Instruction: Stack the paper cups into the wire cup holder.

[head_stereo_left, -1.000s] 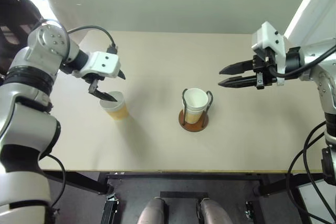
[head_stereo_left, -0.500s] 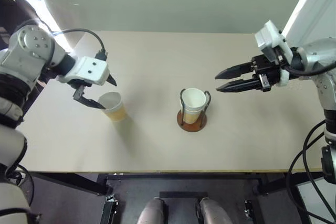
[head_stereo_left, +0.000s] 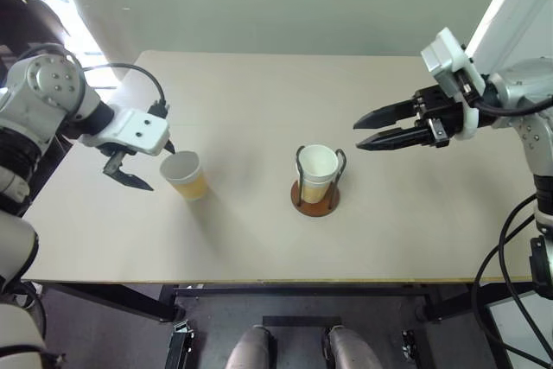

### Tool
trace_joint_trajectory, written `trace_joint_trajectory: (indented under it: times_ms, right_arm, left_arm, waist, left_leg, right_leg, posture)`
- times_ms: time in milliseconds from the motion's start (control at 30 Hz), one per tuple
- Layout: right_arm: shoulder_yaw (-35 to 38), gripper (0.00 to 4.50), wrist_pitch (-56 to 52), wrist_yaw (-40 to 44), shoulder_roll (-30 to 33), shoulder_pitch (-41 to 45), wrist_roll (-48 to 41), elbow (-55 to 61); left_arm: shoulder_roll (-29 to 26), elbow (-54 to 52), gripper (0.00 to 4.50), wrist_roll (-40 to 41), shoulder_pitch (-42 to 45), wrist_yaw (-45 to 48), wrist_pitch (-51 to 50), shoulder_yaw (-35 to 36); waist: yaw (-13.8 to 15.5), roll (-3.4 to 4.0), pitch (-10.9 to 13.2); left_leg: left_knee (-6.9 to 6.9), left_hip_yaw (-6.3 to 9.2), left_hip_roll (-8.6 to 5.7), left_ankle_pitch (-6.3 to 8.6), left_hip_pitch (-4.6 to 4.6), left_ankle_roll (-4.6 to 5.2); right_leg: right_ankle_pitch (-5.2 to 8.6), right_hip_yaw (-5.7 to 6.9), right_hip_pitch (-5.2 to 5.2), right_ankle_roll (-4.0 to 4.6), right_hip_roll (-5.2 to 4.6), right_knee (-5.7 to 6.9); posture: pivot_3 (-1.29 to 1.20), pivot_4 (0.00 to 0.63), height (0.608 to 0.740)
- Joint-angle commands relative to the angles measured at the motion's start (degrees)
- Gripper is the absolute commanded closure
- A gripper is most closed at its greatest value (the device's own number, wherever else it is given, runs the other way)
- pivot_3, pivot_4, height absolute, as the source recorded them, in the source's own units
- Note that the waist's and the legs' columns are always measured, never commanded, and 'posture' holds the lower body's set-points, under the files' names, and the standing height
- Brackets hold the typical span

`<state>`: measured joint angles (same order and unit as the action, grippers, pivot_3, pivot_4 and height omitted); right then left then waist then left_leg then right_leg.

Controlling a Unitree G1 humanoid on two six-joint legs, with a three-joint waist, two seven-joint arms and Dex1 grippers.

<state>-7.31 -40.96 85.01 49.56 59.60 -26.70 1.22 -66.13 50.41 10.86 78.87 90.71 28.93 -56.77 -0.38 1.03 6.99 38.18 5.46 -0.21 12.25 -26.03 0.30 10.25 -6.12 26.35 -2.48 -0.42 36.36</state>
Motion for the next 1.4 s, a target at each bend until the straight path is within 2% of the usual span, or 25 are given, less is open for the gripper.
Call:
trace_joint_trajectory:
  times_ms: [33, 367, 767, 867, 1233, 1400]
  right_arm:
    - [0.8, 2.96, 0.5, 0.1, 0.4, 1.9, -0.4, 0.7]
    - [0.8, 2.96, -0.3, -0.3, 0.9, 1.7, -0.7, 1.8]
    - [1.2, 2.96, -1.4, -1.0, 1.1, 1.5, -0.9, 2.7]
    - [1.2, 2.93, -1.4, -1.2, 1.0, 1.4, -0.9, 2.8]
    - [1.1, 2.93, -1.6, -2.0, 0.5, 1.8, -1.0, 2.9]
    - [1.1, 2.93, -1.7, -2.0, 0.7, 1.7, -0.9, 3.0]
  left_arm:
    - [0.3, -0.6, 0.0, -0.4, -1.1, 1.8, 1.8, -0.1]
    - [5.2, 2.5, 0.0, -2.8, -3.1, 1.8, 5.0, 2.9]
    - [9.6, 9.3, 0.0, -11.9, -3.5, 1.8, 10.7, 9.2]
    - [10.0, 10.3, 0.59, -13.8, -3.6, 1.8, 12.0, 10.4]
    - [12.5, 14.7, 4.47, -20.6, -5.1, 1.8, 16.9, 15.6]
    - [13.5, 16.2, 4.47, -23.3, -4.9, 1.8, 17.0, 18.5]
  waist:
    - [0.0, 0.0, 0.0]
    - [0.1, -0.01, 0.0]
    - [0.0, -0.02, 0.0]
    - [0.0, -0.02, 0.0]
    - [0.0, -0.03, 0.0]
    - [0.0, -0.02, 0.0]
  left_leg:
    - [-0.01, -0.03, -0.03, 0.0, 0.01, 0.0]
    - [0.03, 0.05, 0.0, 0.0, -0.02, -0.01]
    - [0.01, 0.03, -0.01, 0.0, -0.02, 0.0]
    - [0.01, 0.04, -0.02, 0.0, -0.02, 0.0]
    - [0.02, 0.07, -0.01, 0.0, -0.02, 0.0]
    - [0.01, 0.05, -0.03, 0.0, 0.01, 0.01]
  right_leg:
    - [0.0, 0.03, 0.0, 0.0, 0.05, 0.01]
    - [-0.01, 0.07, 0.0, 0.01, 0.01, 0.03]
    - [-0.01, 0.09, 0.01, 0.0, 0.04, 0.02]
    - [-0.01, 0.09, 0.01, 0.0, 0.04, 0.02]
    - [-0.03, 0.08, 0.02, -0.03, 0.02, 0.03]
    - [-0.04, 0.06, 0.01, -0.04, 0.02, 0.04]
  posture:
    - [0.0, 0.15, 0.74]
    - [0.0, 0.15, 0.74]
    - [0.0, 0.15, 0.74]
    - [0.0, 0.15, 0.74]
    - [0.0, 0.15, 0.74]
    - [0.0, 0.15, 0.74]
